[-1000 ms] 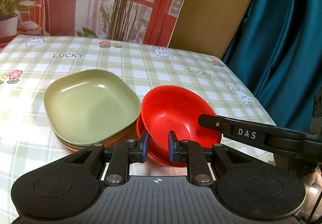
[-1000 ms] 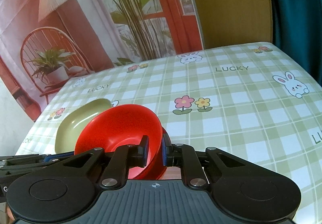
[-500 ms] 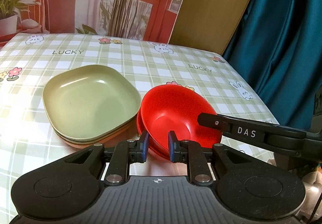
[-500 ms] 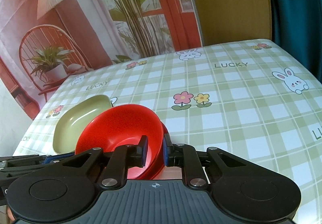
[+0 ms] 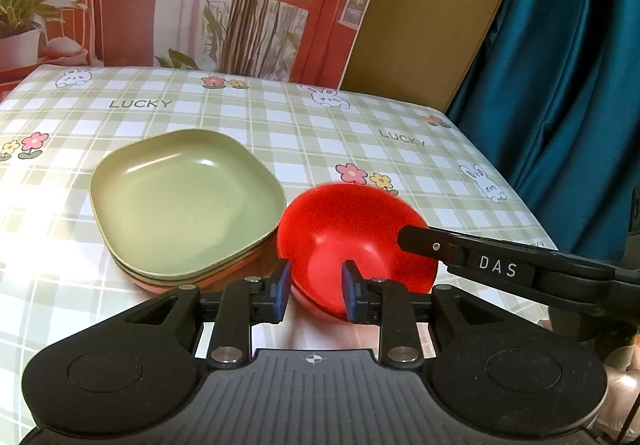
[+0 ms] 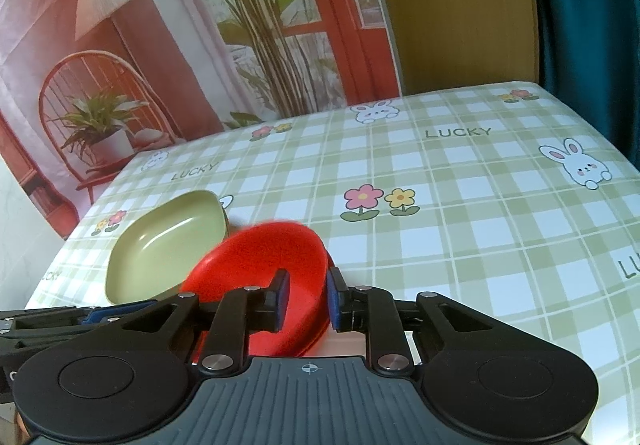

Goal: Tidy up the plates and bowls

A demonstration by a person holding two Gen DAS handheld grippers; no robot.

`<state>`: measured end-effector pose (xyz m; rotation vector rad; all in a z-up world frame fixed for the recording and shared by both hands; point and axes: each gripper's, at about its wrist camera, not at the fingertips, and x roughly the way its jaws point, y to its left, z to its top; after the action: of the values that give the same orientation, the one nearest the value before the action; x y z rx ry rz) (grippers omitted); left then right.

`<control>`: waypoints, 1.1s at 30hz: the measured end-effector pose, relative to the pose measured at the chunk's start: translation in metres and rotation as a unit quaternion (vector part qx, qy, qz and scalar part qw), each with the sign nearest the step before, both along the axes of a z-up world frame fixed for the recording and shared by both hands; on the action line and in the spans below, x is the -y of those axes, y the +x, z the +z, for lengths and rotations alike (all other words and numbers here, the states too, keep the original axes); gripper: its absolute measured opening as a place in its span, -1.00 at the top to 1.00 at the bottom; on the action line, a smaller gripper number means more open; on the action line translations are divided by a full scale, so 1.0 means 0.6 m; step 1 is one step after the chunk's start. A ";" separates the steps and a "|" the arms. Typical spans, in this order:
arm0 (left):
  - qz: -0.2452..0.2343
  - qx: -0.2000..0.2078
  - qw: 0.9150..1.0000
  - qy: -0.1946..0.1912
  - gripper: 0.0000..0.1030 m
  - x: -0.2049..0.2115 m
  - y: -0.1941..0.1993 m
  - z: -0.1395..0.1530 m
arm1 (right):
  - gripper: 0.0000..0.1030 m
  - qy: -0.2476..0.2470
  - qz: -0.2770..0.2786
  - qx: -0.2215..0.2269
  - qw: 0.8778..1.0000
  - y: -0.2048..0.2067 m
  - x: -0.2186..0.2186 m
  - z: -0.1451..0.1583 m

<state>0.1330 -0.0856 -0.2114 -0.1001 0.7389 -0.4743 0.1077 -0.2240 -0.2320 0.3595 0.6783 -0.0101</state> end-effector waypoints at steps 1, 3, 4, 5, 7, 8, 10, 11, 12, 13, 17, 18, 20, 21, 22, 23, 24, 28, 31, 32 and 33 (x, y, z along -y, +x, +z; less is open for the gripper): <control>0.001 0.001 1.000 0.001 0.43 0.000 -0.001 -0.001 | 0.61 0.000 -0.001 0.000 1.000 0.000 0.000 0.000; 0.004 0.000 1.000 0.000 0.40 -0.001 0.000 -0.002 | 0.61 0.000 -0.003 0.000 1.000 0.000 0.001 0.000; 0.005 -0.001 1.000 -0.001 0.40 -0.002 0.000 -0.003 | 0.61 0.001 -0.003 0.001 1.000 0.000 0.002 -0.001; 0.007 -0.002 1.000 -0.003 0.40 -0.003 0.001 -0.003 | 0.61 0.001 -0.004 0.001 1.000 0.000 0.003 -0.001; 0.011 -0.004 1.000 -0.006 0.39 -0.005 0.002 -0.004 | 0.61 0.003 -0.006 0.001 1.000 0.000 0.005 -0.002; 0.014 -0.005 1.000 -0.007 0.37 -0.006 0.002 -0.005 | 0.61 0.003 -0.007 0.001 1.000 0.000 0.005 -0.003; 0.018 -0.007 1.000 -0.010 0.33 -0.007 0.004 -0.007 | 0.60 0.006 -0.009 0.002 1.000 0.001 0.008 -0.006; 0.020 -0.008 1.000 -0.012 0.33 -0.008 0.005 -0.008 | 0.60 0.008 -0.010 0.002 1.000 0.002 0.009 -0.007; 0.022 -0.010 1.000 -0.016 0.33 -0.009 0.007 -0.009 | 0.60 0.009 -0.010 0.002 1.000 0.002 0.009 -0.008; 0.023 -0.011 0.999 -0.019 0.33 -0.010 0.007 -0.010 | 0.60 0.010 -0.011 0.002 1.000 0.003 0.010 -0.010; 0.025 -0.020 0.999 -0.023 0.33 -0.010 0.012 -0.018 | 0.60 0.015 -0.013 -0.003 1.000 0.006 0.013 -0.020; 0.025 -0.022 0.999 -0.025 0.33 -0.010 0.013 -0.019 | 0.60 0.017 -0.013 -0.005 1.000 0.007 0.014 -0.022; 0.025 -0.027 0.999 -0.028 0.33 -0.009 0.018 -0.023 | 0.60 0.019 -0.012 -0.008 1.000 0.011 0.015 -0.027; 0.024 -0.030 0.999 -0.028 0.33 -0.008 0.020 -0.025 | 0.60 0.020 -0.012 -0.009 1.000 0.012 0.015 -0.029; 0.024 -0.032 0.999 -0.029 0.33 -0.007 0.021 -0.027 | 0.60 0.022 -0.011 -0.011 1.000 0.013 0.015 -0.031; 0.024 -0.035 0.999 -0.029 0.33 -0.006 0.023 -0.030 | 0.60 0.024 -0.010 -0.013 1.000 0.014 0.016 -0.034; 0.024 -0.037 0.999 -0.030 0.33 -0.006 0.025 -0.033 | 0.60 0.026 -0.010 -0.014 1.000 0.016 0.016 -0.036; 0.024 -0.045 0.998 -0.036 0.33 -0.005 0.033 -0.040 | 0.60 0.029 -0.009 -0.017 0.999 0.019 0.015 -0.041; 0.021 -0.046 0.998 -0.038 0.35 -0.005 0.036 -0.043 | 0.60 0.034 -0.007 -0.018 0.999 0.022 0.015 -0.045; 0.021 -0.046 0.998 -0.038 0.35 -0.004 0.037 -0.044 | 0.61 0.035 -0.006 -0.019 0.999 0.023 0.015 -0.046; 0.020 -0.046 0.998 -0.039 0.35 -0.003 0.037 -0.045 | 0.61 0.035 -0.004 -0.018 0.999 0.023 0.015 -0.047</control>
<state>0.1553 -0.0837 -0.2385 -0.2096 0.8082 -0.4630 0.1217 -0.2328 -0.2603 0.4310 0.7147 -0.0011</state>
